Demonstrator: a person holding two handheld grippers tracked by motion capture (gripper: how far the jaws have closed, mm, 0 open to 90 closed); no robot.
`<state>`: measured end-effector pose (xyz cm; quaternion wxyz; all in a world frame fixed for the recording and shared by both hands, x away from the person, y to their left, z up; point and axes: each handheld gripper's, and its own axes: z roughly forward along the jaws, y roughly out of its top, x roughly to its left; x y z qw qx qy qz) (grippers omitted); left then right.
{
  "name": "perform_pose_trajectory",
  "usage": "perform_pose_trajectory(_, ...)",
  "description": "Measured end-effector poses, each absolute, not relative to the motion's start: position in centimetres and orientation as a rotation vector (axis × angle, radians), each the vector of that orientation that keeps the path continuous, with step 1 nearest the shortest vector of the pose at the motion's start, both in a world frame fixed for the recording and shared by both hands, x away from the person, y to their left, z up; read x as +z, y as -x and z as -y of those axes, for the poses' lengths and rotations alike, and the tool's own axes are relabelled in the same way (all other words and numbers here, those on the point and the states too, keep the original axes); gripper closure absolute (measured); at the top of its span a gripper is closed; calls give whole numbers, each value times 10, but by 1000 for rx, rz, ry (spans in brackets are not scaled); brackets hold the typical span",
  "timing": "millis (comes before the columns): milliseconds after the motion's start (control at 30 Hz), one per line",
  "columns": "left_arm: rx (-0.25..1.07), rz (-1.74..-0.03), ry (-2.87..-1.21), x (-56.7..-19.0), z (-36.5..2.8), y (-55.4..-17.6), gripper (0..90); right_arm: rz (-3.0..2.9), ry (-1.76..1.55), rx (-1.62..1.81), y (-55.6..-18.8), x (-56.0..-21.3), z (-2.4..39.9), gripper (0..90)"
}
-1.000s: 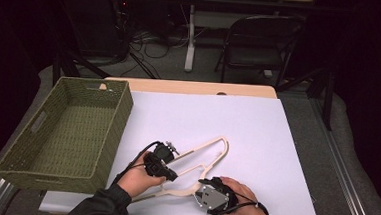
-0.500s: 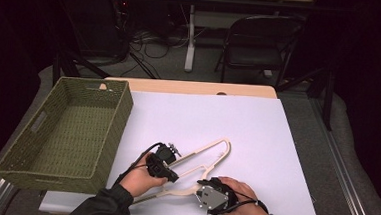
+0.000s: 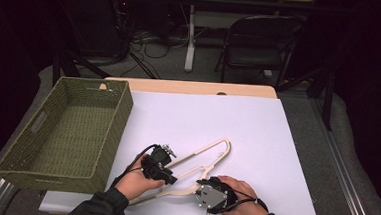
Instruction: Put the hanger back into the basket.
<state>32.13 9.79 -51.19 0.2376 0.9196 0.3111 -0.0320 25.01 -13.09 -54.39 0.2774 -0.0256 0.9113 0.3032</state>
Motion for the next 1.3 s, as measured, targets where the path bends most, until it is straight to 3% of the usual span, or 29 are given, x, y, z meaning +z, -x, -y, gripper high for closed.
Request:
perform_pose_trajectory(100,-58,-813,-2517,-507,-103,-313,496,-2438,74,877,-252,-546,130,650)
perform_pose_trajectory(167,0,-689,-2551,-505,-105,-296,446,-2441,85,842,-252,-545,131,650)
perform_pose_trajectory(267,50,-619,-2584,-506,-104,-281,424,-2452,72,799,-251,-542,131,650)
perform_pose_trajectory(500,145,-648,-2605,-513,-104,-275,374,-2459,67,828,-251,-541,130,650)
perform_pose_trajectory(733,207,-615,-2645,-525,-96,-271,381,-2437,71,855,-252,-541,130,651)
perform_pose_trajectory(967,319,-598,-2680,-532,-91,-266,488,-2436,64,864,-252,-540,130,651)
perform_pose_trajectory(1300,328,-611,-2652,-531,-93,-267,550,-2431,30,884,-253,-538,134,637)
